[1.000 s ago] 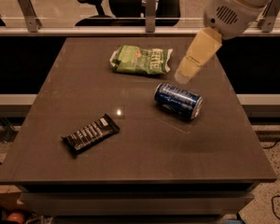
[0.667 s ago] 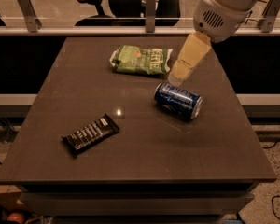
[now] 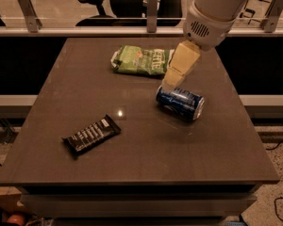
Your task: Place pepsi can upright
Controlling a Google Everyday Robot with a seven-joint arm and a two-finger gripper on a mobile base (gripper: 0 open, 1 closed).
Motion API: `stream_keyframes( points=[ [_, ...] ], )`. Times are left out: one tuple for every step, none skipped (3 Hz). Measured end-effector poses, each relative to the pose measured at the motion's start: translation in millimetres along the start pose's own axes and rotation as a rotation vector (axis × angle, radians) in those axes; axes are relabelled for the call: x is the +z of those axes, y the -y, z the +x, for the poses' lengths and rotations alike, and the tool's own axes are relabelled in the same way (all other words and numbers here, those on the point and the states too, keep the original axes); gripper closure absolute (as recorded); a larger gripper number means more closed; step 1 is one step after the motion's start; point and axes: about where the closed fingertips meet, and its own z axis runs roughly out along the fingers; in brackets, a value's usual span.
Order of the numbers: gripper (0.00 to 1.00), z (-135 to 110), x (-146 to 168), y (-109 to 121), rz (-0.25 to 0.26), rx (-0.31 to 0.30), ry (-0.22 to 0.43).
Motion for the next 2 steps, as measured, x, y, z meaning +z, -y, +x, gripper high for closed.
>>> stream_keyframes(
  points=[
    [0.00, -7, 13, -7, -0.001, -0.004, -0.046],
    [0.00, -14, 24, -14, 0.012, -0.007, -0.106]
  ],
)
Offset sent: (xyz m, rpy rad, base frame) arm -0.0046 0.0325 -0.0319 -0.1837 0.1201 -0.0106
